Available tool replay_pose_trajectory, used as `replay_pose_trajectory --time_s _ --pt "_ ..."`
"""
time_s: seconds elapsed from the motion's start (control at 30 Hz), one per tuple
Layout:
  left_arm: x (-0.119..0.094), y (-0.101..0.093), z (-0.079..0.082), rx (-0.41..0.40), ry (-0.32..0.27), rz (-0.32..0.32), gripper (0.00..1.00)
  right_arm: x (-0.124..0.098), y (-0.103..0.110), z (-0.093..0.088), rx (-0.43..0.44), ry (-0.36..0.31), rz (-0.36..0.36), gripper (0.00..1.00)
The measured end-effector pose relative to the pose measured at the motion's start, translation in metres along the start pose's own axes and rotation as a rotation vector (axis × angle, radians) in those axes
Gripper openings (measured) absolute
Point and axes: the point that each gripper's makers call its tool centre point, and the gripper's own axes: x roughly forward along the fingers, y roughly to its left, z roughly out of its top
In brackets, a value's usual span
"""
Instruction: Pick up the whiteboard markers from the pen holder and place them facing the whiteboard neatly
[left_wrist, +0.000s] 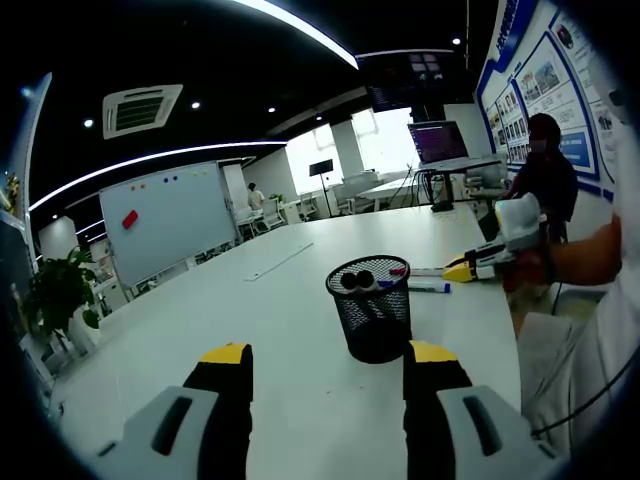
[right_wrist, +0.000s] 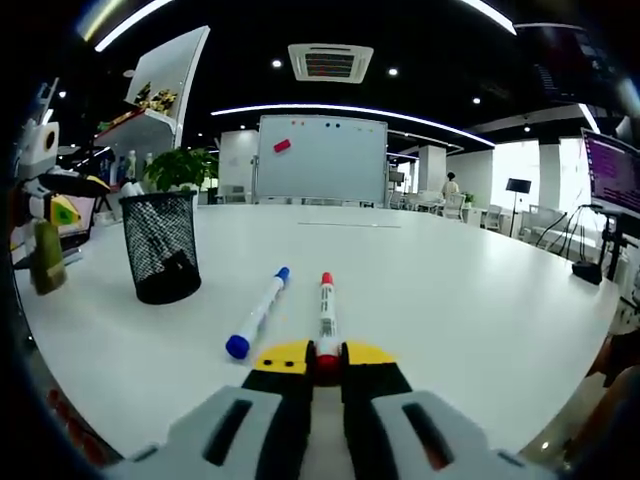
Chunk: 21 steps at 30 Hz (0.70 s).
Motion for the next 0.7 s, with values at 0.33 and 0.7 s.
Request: replay_pose_trajectory --time_s 0.33,0.7 --pt "0.0003 -0.0010 0.0004 0.000 0.000 0.000 0.62 0.0006 -0.0011 0.0022 0.021 -0.024 0.001 0.15" --pt "0.0001 -0.0030 0.0011 0.001 0.000 -0.001 0.62 0.0006 -0.0012 0.0048 0.021 -0.047 0.004 0.17"
